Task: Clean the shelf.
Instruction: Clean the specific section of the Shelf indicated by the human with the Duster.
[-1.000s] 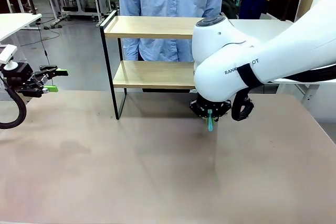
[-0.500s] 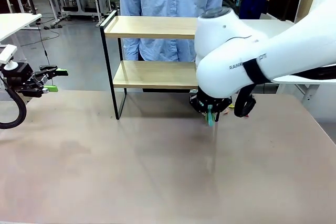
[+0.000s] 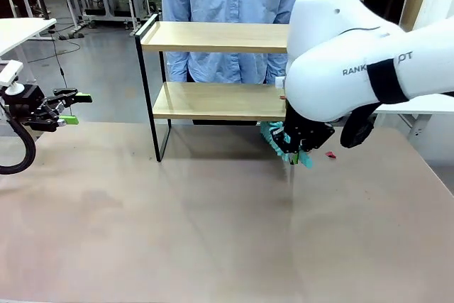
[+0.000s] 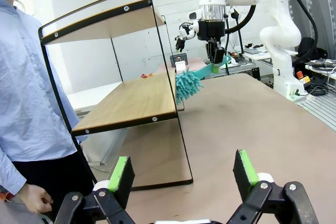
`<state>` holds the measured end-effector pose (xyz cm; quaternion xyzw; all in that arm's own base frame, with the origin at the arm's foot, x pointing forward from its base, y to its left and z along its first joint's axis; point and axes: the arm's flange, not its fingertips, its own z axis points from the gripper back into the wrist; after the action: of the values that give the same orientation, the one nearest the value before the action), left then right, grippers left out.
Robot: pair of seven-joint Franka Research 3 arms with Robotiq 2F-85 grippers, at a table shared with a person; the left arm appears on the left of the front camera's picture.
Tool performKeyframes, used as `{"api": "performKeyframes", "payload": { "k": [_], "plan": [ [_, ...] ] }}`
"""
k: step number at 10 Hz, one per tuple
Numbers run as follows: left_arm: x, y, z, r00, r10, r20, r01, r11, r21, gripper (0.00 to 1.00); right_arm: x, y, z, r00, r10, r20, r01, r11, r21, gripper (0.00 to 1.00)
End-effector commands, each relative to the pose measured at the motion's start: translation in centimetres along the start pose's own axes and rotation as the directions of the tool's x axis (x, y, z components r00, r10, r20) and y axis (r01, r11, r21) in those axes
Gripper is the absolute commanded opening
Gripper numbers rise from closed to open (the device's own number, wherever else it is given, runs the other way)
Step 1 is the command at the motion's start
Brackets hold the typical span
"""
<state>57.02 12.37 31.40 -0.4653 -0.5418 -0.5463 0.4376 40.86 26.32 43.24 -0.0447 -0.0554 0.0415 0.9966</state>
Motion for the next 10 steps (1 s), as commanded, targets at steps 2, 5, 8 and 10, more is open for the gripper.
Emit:
{"api": "performKeyframes", "payload": {
  "k": [2,5,8,10],
  "plan": [
    [0.4,0.0,-0.1,1.0,-0.004,0.001,0.004,1.0,-0.003,1.0,-2.8,-3.8,1.9,0.949,0.315,-0.019,-0.315,0.949,0.018,0.13],
    [0.4,0.0,-0.1,1.0,-0.004,0.001,0.004,1.0,-0.003,1.0,-5.6,-8.0,4.1,0.824,0.566,0.02,-0.564,0.816,0.124,0.13],
    [0.4,0.0,-0.1,1.0,-0.004,0.001,0.004,1.0,-0.003,1.0,-7.8,-11.8,6.0,0.718,0.696,-0.002,-0.681,0.702,0.209,0.13],
    [0.4,0.0,-0.1,1.0,-0.004,0.001,0.004,1.0,-0.003,1.0,-11.1,-13.6,6.7,0.662,0.749,-0.001,-0.732,0.647,0.214,0.13]
  ]
}}
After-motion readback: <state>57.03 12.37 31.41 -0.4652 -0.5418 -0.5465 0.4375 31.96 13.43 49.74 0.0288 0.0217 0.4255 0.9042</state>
